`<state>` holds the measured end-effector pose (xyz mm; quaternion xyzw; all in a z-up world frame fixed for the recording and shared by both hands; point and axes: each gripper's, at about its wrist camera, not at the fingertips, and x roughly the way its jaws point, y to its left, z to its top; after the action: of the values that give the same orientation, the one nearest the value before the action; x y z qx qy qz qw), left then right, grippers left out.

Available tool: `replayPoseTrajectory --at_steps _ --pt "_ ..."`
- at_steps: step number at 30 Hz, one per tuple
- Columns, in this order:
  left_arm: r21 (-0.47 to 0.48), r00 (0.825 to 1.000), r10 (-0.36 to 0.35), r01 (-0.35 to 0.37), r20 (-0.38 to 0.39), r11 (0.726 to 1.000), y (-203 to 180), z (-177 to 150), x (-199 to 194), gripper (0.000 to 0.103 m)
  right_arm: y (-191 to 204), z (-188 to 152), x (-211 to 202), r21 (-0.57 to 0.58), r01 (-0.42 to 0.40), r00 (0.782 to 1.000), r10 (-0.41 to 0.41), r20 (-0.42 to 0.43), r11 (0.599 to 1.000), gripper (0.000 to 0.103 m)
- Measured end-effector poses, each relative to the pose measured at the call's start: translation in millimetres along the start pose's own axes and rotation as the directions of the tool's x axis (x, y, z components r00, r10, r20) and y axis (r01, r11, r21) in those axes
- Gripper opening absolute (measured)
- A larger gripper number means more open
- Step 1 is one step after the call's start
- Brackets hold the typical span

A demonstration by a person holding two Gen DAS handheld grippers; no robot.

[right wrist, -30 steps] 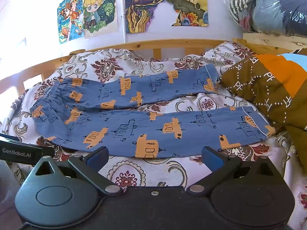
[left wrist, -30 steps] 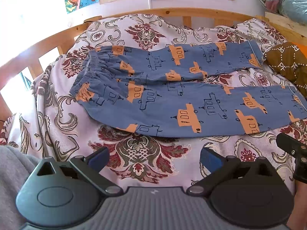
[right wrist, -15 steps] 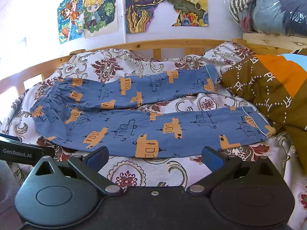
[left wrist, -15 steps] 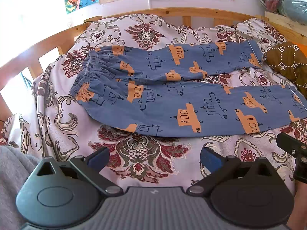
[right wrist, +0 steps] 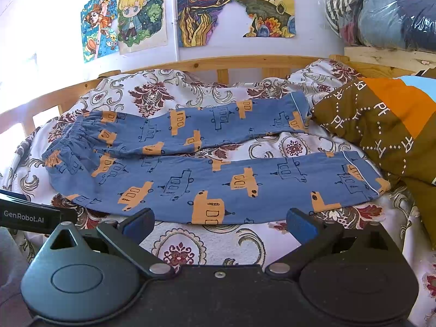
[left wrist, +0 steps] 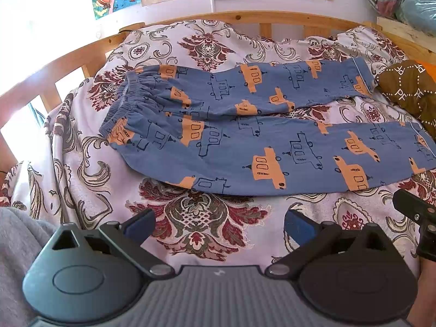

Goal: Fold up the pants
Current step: 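Move both tools to the pants hems and close both grippers on them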

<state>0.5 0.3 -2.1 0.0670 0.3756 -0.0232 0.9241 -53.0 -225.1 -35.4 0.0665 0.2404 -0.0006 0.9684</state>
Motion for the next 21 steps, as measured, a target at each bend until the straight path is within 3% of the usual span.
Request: replayPoseTrajectory --at_steps 10,21 --pt "-0.011 1.000 -0.007 0.006 -0.021 1.000 1 -1 1 0.103 -2 7 -4 -0.003 -0.002 1.000 0.002 0.004 1.000 0.103" --pt "-0.011 0.998 -0.067 0.067 -0.018 0.998 4 39 10 0.103 5 49 -1 -0.135 0.008 0.998 0.000 0.061 0.991 0.103"
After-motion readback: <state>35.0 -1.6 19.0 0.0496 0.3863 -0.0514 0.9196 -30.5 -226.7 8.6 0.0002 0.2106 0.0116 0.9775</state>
